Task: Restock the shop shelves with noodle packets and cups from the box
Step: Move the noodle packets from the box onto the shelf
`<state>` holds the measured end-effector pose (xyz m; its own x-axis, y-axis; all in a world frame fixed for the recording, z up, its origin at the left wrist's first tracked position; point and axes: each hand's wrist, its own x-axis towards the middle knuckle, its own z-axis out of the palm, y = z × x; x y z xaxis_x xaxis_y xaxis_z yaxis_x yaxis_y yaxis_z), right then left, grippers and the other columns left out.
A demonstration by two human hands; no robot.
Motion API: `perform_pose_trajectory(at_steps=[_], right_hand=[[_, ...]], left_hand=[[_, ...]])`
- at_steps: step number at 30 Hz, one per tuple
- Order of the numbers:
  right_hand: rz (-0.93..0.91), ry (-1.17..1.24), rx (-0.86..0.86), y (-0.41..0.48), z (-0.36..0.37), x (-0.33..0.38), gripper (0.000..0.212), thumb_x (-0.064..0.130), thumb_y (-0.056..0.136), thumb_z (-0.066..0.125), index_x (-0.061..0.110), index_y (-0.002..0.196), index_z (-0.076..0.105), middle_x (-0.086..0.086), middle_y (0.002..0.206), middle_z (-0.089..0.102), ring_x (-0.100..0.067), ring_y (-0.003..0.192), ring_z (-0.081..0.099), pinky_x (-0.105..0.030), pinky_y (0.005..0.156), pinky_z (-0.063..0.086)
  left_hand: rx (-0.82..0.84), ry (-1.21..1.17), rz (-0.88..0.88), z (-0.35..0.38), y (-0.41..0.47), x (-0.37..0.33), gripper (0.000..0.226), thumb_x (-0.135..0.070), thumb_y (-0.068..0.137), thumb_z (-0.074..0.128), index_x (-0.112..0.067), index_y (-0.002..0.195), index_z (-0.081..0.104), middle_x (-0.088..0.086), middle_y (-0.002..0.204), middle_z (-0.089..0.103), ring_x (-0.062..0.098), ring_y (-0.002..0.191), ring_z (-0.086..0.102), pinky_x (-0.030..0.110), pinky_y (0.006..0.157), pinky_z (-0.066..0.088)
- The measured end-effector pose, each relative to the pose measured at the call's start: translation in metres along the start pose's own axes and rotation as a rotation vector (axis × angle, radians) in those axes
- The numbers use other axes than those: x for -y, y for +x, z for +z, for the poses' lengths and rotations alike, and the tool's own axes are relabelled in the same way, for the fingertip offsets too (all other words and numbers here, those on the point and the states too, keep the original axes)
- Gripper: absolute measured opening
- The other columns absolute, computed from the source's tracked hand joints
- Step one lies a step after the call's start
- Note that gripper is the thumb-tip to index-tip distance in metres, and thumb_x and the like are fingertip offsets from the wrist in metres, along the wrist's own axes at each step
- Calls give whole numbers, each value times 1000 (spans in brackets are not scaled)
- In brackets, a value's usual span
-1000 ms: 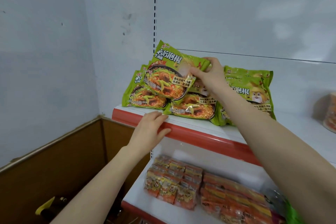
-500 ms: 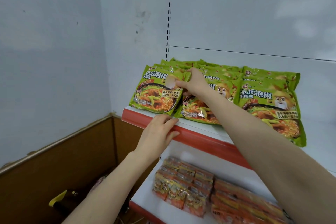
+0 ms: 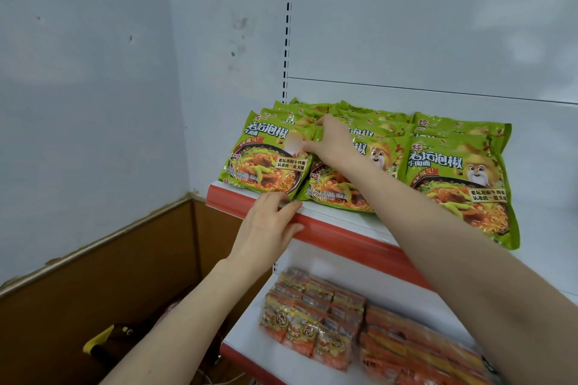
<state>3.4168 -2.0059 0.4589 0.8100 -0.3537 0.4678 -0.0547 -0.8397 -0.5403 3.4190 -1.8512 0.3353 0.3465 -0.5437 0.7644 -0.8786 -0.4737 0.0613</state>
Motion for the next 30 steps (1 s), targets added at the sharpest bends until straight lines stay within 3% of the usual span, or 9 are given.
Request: perform_pose_trajectory(at_steps=[5,15,25,30], right_hand=[[-71,-101,-21,-2,0,-3,50,20,82,67,4,125,46,-15,129,48,-27,116,46,-30,92,37],[-229,-290,-64,-14,-28,-11,32,26,91,54,7,115,59,-10,122,59,-26,120,48,-39,94,43],[-512,-157,8,-38,-23,33,34,25,93,48,7,121,56,-8,125,59,-24,120,49,-34,94,39],[-652,-66,129,-75,12,67,34,22,92,50,9,122,56,-8,125,59,-26,120,49,-34,95,37]], left_hand=[[11,59,-6,-4,1,-6,42,-16,62,85,-5,99,69,12,91,65,29,82,64,36,67,55],[38,157,5,-13,2,-32,37,-16,67,82,-4,99,68,11,90,67,29,82,65,36,71,54],[111,271,-76,-34,-33,-64,36,-17,68,79,-6,101,69,7,97,70,26,90,67,33,80,54],[201,384,-213,-58,-77,-67,35,-18,63,83,-7,94,71,8,90,71,24,86,69,30,73,56]])
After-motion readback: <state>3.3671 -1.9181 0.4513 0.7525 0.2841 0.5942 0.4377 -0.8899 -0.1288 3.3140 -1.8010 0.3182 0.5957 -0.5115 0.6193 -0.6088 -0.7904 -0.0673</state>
